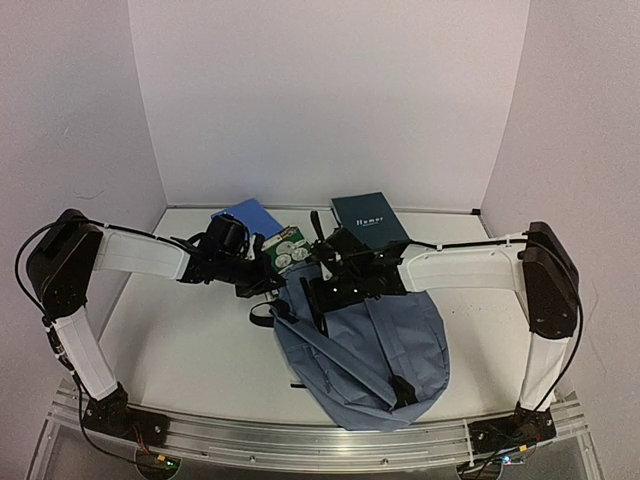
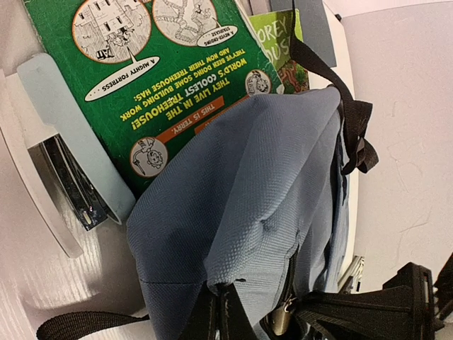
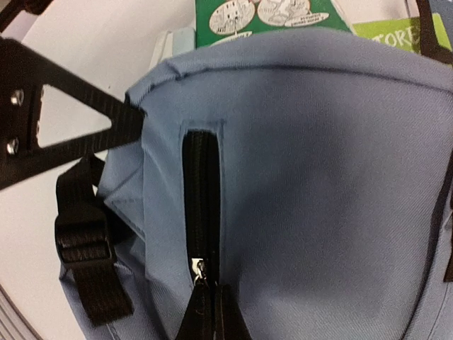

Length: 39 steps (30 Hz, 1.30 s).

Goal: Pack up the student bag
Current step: Zip the student bag at the center of the board.

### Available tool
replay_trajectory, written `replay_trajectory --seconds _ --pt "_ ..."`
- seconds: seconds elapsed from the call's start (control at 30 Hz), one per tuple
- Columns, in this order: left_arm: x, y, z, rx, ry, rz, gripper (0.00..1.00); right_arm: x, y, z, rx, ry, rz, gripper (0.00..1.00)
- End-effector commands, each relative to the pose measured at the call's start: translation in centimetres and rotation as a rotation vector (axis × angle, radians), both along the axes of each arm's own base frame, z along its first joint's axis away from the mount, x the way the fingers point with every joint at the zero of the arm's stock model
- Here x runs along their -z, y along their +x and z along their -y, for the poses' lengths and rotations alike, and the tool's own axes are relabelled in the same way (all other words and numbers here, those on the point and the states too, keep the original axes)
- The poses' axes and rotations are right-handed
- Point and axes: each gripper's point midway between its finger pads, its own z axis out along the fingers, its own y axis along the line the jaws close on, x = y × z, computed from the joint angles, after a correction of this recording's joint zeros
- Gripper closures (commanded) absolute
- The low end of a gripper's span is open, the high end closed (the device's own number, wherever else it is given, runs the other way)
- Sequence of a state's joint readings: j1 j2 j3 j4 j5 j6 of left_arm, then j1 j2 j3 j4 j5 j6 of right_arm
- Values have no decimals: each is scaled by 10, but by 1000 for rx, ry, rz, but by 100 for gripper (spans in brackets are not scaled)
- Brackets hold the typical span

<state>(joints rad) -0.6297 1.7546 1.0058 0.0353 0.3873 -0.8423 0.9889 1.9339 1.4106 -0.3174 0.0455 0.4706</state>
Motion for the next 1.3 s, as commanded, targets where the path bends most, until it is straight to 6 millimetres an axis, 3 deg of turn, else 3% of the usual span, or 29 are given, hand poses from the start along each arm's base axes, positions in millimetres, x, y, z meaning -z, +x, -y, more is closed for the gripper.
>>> replay_trajectory --seconds 0.0,0.2,0.4,0.57,0.73,0.77,0.8,0.87,0.9,0.97,1.03,1.27 --pt "-25 38 -27 -141 -16 96 100 -24 -34 1 -63 59 -56 100" --pt "-32 47 -35 -159 -19 109 100 -24 -70 4 -126 87 -120 100" --pt "-33 53 -36 -158 -19 112 100 -5 -100 7 -168 56 -174 100" --pt "-36 56 -40 -170 -17 116 100 0 -113 9 -183 43 -186 100" --pt "-42 54 -35 -135 -41 134 100 -20 -109 12 -172 57 -137 100" --pt "-45 52 -32 -111 -58 147 100 -25 -107 13 -167 60 -122 96" --pt "-50 48 -28 -77 -80 160 99 -30 -105 15 -162 59 -110 85" --pt "-60 40 -23 -22 -113 186 92 -41 -103 17 -158 60 -83 47" --pt "-63 36 -23 -4 -114 190 88 -46 -104 18 -166 52 -65 33" --pt "-67 29 -26 16 -101 196 78 -55 -112 17 -193 16 -7 15" --pt "-64 22 -31 20 -69 179 68 -56 -118 17 -212 -35 32 8" --pt "-54 3 -51 -24 -21 130 28 -34 -141 5 -259 -198 114 2"
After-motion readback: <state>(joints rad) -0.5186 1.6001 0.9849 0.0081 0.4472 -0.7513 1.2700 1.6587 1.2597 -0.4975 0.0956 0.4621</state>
